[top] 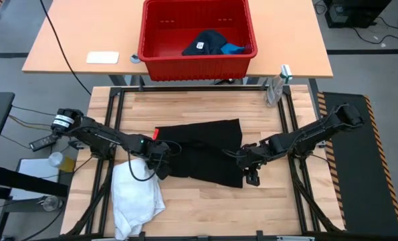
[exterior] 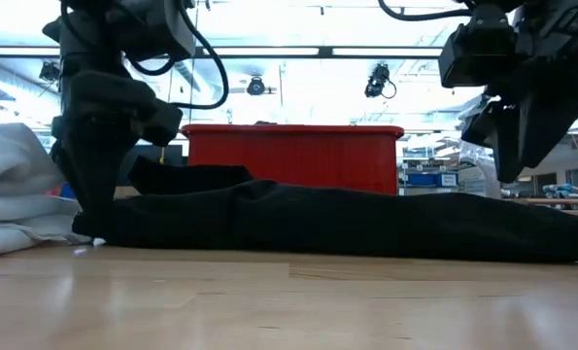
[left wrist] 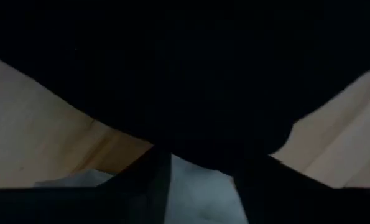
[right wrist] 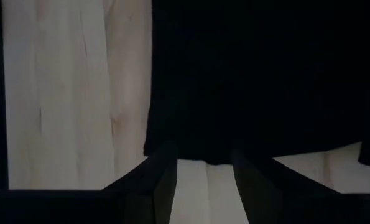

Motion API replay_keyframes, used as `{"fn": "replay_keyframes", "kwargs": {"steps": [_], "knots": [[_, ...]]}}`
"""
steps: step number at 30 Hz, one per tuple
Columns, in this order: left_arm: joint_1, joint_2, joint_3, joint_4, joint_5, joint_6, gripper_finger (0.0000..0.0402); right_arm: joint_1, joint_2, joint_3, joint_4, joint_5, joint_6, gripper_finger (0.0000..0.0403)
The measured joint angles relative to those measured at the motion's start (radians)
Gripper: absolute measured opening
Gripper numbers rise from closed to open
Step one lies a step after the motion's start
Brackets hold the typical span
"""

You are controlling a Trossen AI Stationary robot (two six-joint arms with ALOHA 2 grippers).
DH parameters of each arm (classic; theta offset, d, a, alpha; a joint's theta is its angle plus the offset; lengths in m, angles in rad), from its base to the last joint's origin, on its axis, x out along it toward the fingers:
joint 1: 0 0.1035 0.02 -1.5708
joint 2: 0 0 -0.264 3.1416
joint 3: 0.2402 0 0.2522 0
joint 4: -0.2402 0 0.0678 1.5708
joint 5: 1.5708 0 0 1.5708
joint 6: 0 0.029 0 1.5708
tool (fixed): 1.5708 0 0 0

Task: Fold Laundry from Bin
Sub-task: Fold the black shirt

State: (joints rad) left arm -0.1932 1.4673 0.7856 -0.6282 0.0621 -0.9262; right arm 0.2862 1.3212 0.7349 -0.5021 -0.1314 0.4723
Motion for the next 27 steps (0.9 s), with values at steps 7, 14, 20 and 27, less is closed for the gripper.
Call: {"fn": "replay_keyframes", "kwargs": {"steps": [7, 14, 20, 27], "knots": [[0.000, -0.017, 0.041, -0.056, 0.052, 0.030, 0.0014, 0.078, -0.009, 0.000, -0.031, -0.036, -0.011, 0.0160], [0.000, -0.017, 0.126, -0.144, 0.038, 0.136, 0.0010, 0.163, 0.029, -0.080, 0.202, 0.172, -0.106, 0.0160], [0.000, -0.017, 0.125, -0.229, 0.039, 0.181, 0.0007, 0.194, 0.091, -0.089, 0.396, 0.259, -0.277, 0.0160], [0.000, -0.016, 0.125, -0.304, 0.032, 0.256, 0.0007, 0.175, 0.245, -0.090, 0.375, 0.199, -0.312, 0.0154]]}}
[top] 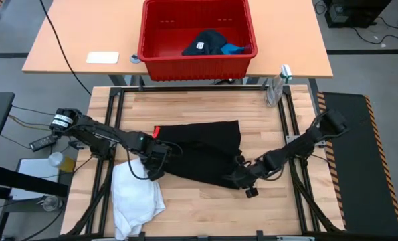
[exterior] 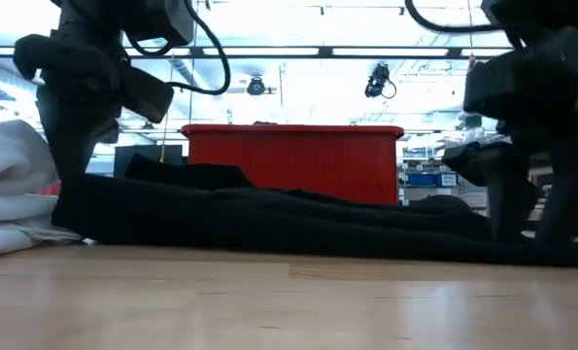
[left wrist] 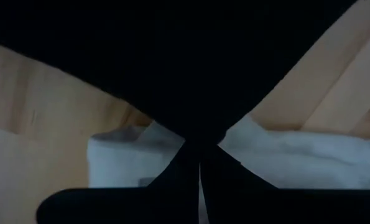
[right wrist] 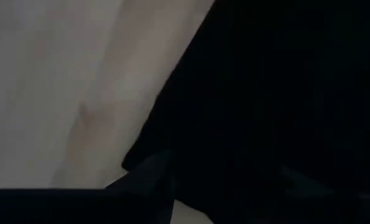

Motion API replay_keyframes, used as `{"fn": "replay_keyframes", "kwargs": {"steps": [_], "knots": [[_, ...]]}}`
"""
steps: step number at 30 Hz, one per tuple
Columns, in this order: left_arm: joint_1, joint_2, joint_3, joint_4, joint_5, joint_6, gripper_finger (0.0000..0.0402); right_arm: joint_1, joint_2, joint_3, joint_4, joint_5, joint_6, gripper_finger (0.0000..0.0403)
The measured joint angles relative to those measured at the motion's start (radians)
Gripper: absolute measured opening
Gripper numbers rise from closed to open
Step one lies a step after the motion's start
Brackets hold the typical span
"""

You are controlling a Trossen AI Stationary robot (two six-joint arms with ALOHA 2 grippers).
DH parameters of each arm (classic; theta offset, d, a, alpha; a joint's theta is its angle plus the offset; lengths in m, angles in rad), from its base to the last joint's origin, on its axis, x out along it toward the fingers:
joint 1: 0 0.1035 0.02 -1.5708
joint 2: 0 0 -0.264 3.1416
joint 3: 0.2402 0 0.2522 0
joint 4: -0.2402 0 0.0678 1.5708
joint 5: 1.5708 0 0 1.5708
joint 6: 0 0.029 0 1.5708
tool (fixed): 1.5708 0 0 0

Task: Fold Laundry from Bin
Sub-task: Fold the black shirt

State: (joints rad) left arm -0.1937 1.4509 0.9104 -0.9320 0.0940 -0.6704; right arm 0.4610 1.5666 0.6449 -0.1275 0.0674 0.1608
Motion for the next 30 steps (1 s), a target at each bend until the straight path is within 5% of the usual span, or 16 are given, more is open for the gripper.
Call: {"fn": "replay_keyframes", "kwargs": {"steps": [10, 17, 22, 30], "knots": [[-0.043, 0.000, 0.000, -0.020, -0.046, 0.057, 0.0006, -0.018, -0.112, 0.000, -0.294, 0.054, 0.014, 0.0123], [-0.057, 0.000, 0.000, 0.216, -0.047, -0.051, 0.0019, -0.050, -0.241, -0.002, -0.351, -0.011, 0.033, 0.0119], [-0.090, 0.000, 0.000, 0.222, -0.040, -0.061, 0.0077, -0.050, -0.351, -0.002, -0.460, -0.019, 0.112, 0.0119], [-0.097, -0.038, 0.013, -0.064, 0.076, -0.036, 0.0185, -0.050, -0.461, -0.002, -0.462, -0.069, 0.183, 0.0119]]}}
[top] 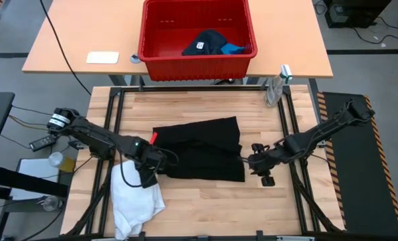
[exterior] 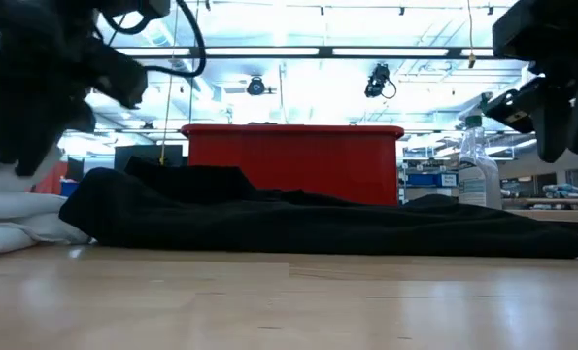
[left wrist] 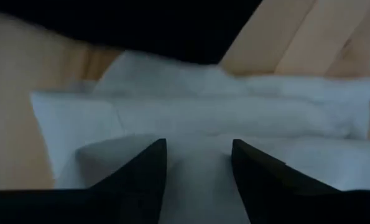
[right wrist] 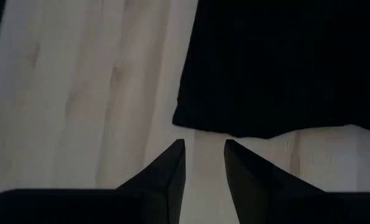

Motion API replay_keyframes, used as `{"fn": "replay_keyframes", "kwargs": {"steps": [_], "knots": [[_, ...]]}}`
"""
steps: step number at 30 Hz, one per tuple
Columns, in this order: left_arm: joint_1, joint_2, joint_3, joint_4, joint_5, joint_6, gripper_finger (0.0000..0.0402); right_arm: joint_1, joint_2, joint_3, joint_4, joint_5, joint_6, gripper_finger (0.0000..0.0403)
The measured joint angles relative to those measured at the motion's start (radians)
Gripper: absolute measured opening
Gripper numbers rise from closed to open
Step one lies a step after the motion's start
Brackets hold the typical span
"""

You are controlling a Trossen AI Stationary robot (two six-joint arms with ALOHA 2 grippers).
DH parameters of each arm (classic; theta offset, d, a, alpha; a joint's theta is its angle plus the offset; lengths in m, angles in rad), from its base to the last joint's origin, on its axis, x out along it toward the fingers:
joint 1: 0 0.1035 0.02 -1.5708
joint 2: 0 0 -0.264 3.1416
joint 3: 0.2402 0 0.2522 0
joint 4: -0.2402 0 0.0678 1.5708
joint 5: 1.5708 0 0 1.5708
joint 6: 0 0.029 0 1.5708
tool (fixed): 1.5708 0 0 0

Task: Fold Laundry from Bin
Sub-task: Fold the black shirt

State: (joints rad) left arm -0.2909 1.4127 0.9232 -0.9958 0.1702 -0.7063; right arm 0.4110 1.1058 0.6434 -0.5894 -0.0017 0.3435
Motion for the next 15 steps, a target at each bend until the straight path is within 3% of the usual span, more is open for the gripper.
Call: {"fn": "replay_keyframes", "kwargs": {"steps": [5, 10, 15], "knots": [[0.010, 0.000, 0.091, 0.061, -0.060, 0.024, 0.0191, 0.000, 0.015, 0.001, 0.134, 0.004, 0.058, 0.0119], [0.041, 0.013, 0.126, 0.318, -0.265, 0.030, 0.0175, -0.038, 0.106, 0.011, 0.304, 0.038, 0.095, 0.0119], [0.119, 0.031, 0.123, 0.352, -0.289, -0.016, 0.0158, -0.092, 0.260, 0.099, 0.424, 0.016, 0.101, 0.0119]]}}
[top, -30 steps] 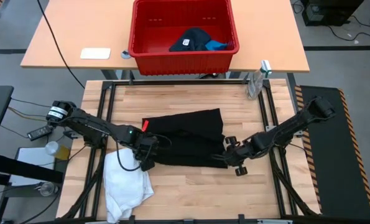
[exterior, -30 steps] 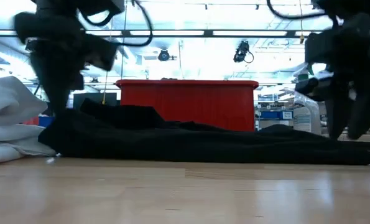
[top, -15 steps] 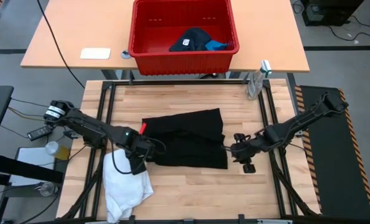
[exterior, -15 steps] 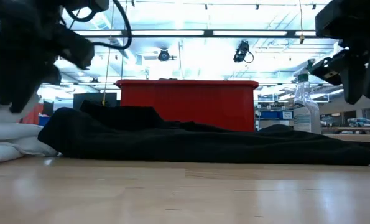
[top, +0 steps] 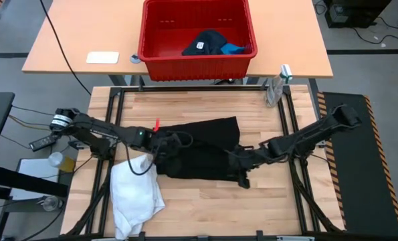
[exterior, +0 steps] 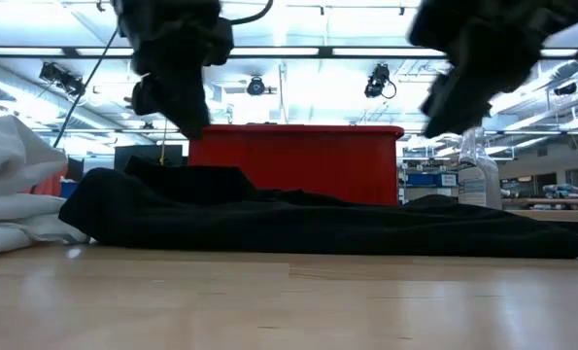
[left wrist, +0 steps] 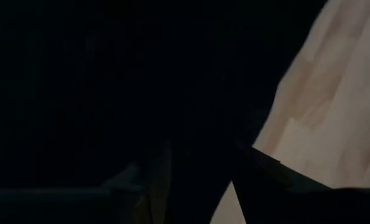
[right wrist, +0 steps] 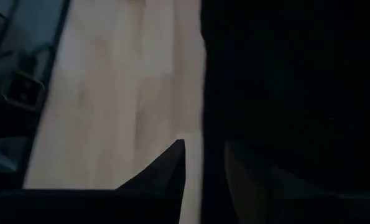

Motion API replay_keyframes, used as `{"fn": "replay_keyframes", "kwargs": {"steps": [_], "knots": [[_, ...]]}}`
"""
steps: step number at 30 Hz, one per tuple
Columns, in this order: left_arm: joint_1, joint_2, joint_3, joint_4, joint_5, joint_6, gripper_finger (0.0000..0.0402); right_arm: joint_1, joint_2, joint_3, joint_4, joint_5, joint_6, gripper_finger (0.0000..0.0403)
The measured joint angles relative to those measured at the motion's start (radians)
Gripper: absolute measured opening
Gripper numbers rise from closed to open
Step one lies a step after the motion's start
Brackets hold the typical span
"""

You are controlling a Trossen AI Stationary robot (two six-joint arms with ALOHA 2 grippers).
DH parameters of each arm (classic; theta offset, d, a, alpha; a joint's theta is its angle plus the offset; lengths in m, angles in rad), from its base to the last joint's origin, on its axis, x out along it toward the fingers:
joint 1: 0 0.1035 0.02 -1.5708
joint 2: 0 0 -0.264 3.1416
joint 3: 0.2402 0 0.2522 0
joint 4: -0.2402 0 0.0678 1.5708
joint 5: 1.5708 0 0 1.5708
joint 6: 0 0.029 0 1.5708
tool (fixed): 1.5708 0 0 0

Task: Fold Laundry from Bin
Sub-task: Fold the black shirt

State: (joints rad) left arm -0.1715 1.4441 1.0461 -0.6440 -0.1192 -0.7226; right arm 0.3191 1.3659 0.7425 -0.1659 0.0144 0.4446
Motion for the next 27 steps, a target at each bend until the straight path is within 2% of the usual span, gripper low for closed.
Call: {"fn": "replay_keyframes", "kwargs": {"steps": [3, 7, 13, 16, 19, 22, 27], "knots": [[0.021, -0.028, 0.001, -0.009, -0.001, -0.004, 0.0155, -0.009, 0.082, 0.080, 0.008, -0.030, 0.003, 0.0119], [0.049, -0.054, 0.035, -0.025, -0.027, 0.124, 0.0155, -0.004, 0.169, 0.153, -0.004, 0.003, 0.072, 0.0119], [0.119, -0.055, 0.040, 0.006, -0.043, 0.349, 0.0155, -0.001, 0.255, 0.176, 0.083, 0.073, 0.333, 0.0119], [0.107, -0.053, 0.005, 0.146, -0.060, 0.453, 0.0155, -0.001, 0.278, 0.176, 0.126, 0.098, 0.453, 0.0119], [0.059, -0.063, -0.084, 0.375, -0.062, 0.566, 0.0155, -0.002, 0.284, 0.175, 0.136, 0.139, 0.537, 0.0119], [0.019, -0.070, -0.170, 0.557, -0.046, 0.606, 0.0155, -0.014, 0.280, 0.175, 0.136, 0.192, 0.620, 0.0119], [0.000, -0.080, -0.258, 0.650, -0.024, 0.607, 0.0155, -0.051, 0.283, 0.175, 0.130, 0.221, 0.683, 0.0119]]}}
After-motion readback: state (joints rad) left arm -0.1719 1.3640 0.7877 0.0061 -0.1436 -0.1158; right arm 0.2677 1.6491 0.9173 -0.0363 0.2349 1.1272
